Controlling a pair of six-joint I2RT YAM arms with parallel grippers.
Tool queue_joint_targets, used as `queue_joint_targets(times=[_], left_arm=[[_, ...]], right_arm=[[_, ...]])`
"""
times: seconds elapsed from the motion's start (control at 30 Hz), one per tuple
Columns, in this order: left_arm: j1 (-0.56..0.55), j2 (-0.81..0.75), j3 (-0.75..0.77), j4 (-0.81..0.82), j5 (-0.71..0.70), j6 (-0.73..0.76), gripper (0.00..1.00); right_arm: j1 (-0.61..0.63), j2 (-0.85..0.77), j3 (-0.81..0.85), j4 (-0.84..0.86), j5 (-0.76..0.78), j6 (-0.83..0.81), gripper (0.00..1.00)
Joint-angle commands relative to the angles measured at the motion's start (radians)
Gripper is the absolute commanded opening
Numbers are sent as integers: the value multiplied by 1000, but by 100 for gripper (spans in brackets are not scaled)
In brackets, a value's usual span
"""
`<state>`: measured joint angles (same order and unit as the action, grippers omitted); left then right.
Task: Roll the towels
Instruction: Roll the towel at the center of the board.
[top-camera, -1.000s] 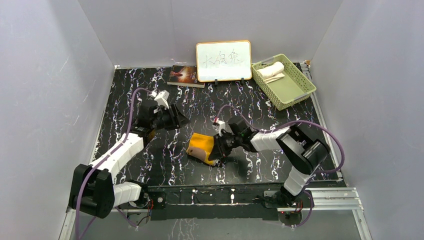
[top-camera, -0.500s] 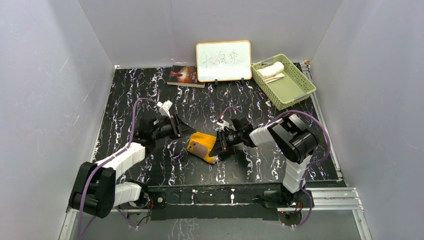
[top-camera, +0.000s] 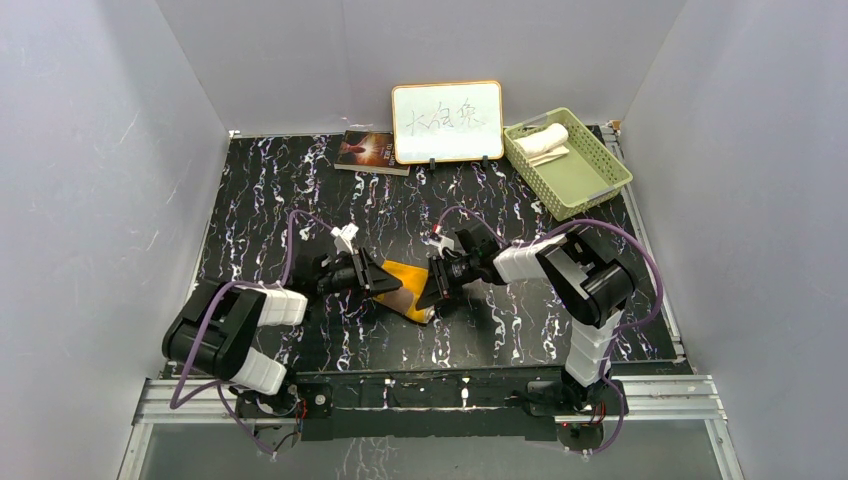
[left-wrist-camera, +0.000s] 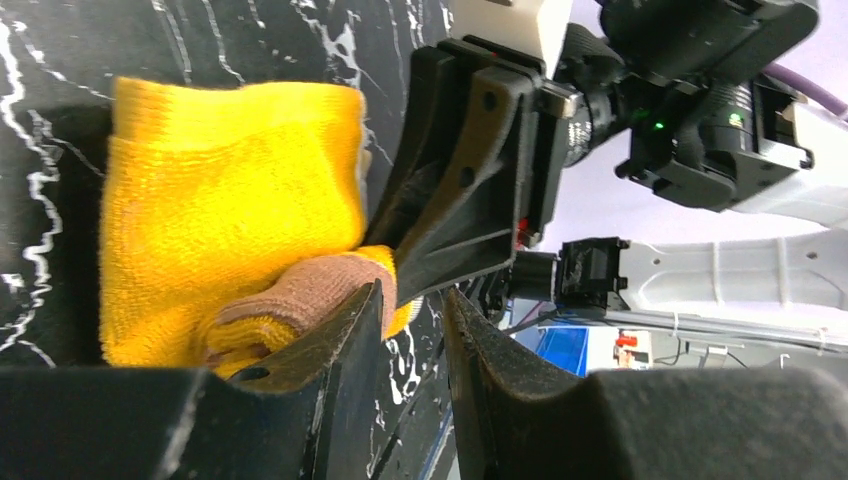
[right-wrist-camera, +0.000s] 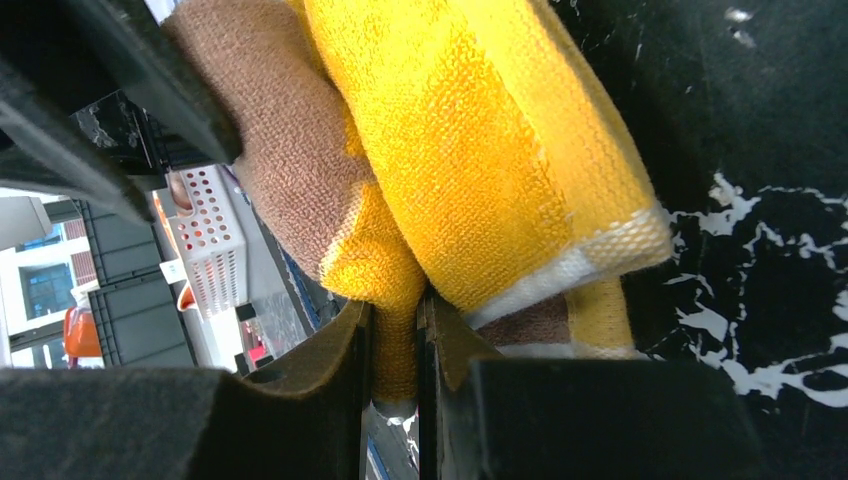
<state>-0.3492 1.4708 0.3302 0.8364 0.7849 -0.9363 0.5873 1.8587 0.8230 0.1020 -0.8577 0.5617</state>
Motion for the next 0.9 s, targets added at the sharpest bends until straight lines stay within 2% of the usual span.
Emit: queue_joint_targets(times=[0.0,0.13,0.3,0.43,0.5,0.53,0.57,0.6,0.63,0.73,0.87], left_arm=[[-3,23,-9,59,-93,46,28],[-3,61,-11,7,-167,105,26],[-4,53,-19,-97,-242,165,26],[-4,42,-10,-175,-291,220,26],[-4,53,1,-193,-300,233,26],[-4,62,6,-196,-301,236,26],[-4,71,10,-195,-301,237,26],[-5,78,13,-193,-301,238,26],[-4,86,15,-190,-300,238,26],[-4,107,23,-185,-298,238,26],[-4,112,37,-201,-296,248,26]], right_arm=[[-3,19,19,-48,119,-51,12],[-1,23,30,-56,128,-54,13],[5,5,83,-128,175,-125,28],[32,-18,182,-230,225,-250,36],[58,-60,221,-258,298,-323,39],[71,-89,230,-262,354,-358,45],[85,-109,234,-260,395,-397,55],[93,-157,233,-250,416,-424,61],[102,-187,225,-234,451,-451,62],[149,-297,146,-126,549,-565,64],[272,-438,-22,59,679,-799,63]])
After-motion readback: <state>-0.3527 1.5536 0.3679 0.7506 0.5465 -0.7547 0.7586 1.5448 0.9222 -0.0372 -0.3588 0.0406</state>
